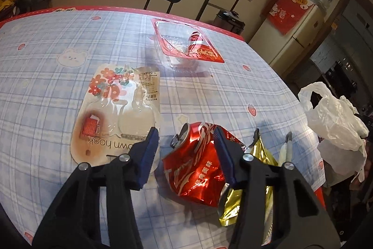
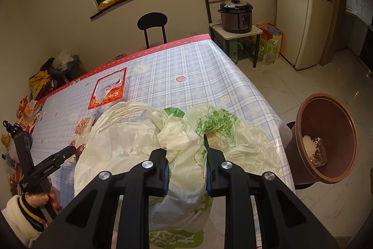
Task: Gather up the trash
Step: 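Grasp the crushed red can with the left gripper while the right holds the bag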
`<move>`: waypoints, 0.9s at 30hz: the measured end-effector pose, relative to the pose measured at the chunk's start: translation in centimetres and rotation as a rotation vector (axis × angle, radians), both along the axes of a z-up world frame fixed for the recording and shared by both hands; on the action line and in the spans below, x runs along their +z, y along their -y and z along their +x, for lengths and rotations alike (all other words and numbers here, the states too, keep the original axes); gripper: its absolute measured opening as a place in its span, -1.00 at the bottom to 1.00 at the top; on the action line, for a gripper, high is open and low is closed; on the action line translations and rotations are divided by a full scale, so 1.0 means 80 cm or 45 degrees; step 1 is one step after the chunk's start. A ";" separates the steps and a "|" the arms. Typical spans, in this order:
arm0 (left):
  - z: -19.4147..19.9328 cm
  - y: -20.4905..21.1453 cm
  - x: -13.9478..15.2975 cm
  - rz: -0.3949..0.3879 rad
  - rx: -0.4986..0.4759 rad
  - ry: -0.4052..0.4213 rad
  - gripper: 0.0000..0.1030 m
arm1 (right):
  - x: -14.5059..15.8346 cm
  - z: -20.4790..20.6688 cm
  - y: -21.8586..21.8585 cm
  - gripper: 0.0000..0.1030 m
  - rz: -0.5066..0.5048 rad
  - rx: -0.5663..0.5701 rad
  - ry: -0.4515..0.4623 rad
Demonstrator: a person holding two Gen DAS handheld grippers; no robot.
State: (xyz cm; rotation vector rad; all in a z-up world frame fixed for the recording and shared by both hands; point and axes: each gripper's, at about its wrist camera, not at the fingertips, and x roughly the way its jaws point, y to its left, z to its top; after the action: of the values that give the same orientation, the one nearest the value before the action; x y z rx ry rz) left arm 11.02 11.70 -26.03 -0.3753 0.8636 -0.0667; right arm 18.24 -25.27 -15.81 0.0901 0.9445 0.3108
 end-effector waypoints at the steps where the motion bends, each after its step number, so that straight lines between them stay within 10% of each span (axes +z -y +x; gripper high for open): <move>1: 0.004 0.002 -0.001 -0.001 -0.026 -0.004 -0.03 | -0.001 0.000 0.003 -0.56 0.001 -0.003 -0.002; 18: 0.035 0.018 -0.039 0.044 -0.085 -0.126 -0.18 | 0.004 -0.002 0.036 -0.56 0.027 -0.076 -0.006; 27: 0.010 0.004 0.028 0.027 -0.013 0.088 -0.36 | 0.005 -0.006 0.036 -0.56 0.050 -0.088 0.010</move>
State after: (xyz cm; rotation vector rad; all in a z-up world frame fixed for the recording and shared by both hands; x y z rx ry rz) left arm 11.80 11.37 -23.81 -0.3469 0.7974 -0.0795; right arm 17.77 -28.17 -15.37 0.1571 0.9254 0.2658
